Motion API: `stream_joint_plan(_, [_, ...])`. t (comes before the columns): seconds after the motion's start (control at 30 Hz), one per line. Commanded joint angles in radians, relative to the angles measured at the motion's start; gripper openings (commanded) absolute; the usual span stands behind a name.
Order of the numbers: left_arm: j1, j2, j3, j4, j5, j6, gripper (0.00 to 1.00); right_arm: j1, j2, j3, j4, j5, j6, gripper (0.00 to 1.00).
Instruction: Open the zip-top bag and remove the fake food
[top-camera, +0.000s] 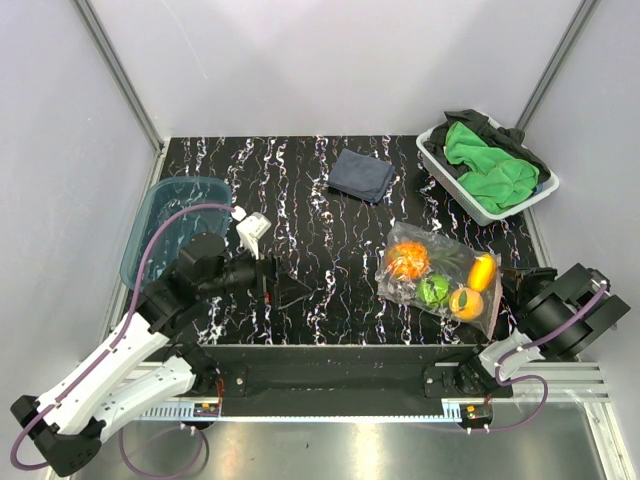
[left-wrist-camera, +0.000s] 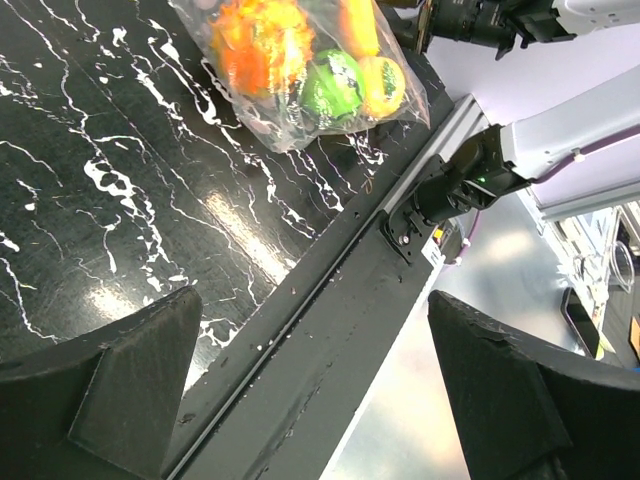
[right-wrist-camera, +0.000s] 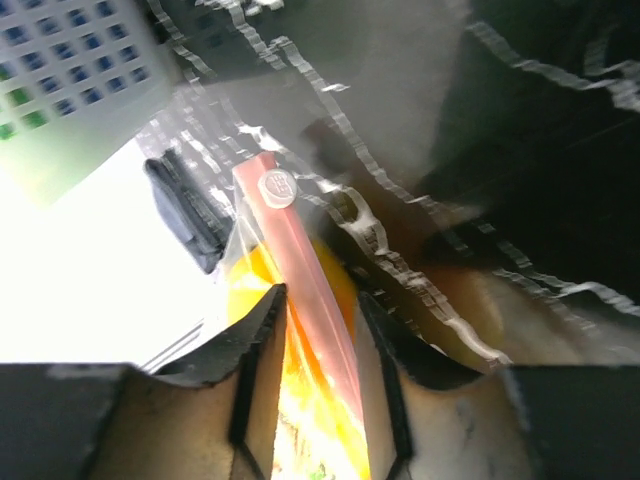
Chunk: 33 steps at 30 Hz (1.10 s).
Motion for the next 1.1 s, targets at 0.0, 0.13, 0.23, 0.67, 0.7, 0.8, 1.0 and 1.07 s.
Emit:
stream_joint_plan(0.0, [-0.002, 0.006, 0.009, 0.045, 0.055, 0.012, 0.98, -0.004, -0.072, -0.002, 0.013, -0.075, 0.041, 0.35])
stream_joint_plan(0.13, [0.0, 0.002, 0.006, 0.047, 0.062, 0.022, 0.98, -0.003, -0.107, -0.025, 0.014, -0.101, 0.05, 0.25])
stream_joint_plan(0.23, [0.0, -0.005, -0.003, 0.053, 0.068, 0.017, 0.98, -0.003, -0.135, -0.045, 0.033, -0.131, 0.062, 0.2])
stream_joint_plan(0.67, [0.0, -0.047, -0.037, 0.056, 0.081, 0.005, 0.98, -0.003, -0.115, 0.05, -0.223, 0.119, -0.139, 0.4])
stream_joint_plan(0.7, [0.0, -0.054, -0.038, 0.056, 0.079, 0.009, 0.98, -0.004, -0.112, 0.058, -0.223, 0.129, -0.134, 0.41])
stream_joint_plan(0.8, [0.0, -0.06, -0.044, 0.051, 0.078, 0.017, 0.98, -0.003, -0.104, 0.076, -0.225, 0.146, -0.13, 0.42])
stream_joint_plan(1.0, [0.0, -0.06, -0.04, 0.031, 0.061, 0.048, 0.98, -0.004, -0.043, 0.096, -0.222, 0.136, -0.174, 0.45])
stream_joint_plan(1.07, [-0.002, -0.059, -0.034, 0.028, 0.058, 0.057, 0.98, -0.004, -0.005, 0.09, -0.203, 0.088, -0.183, 0.45])
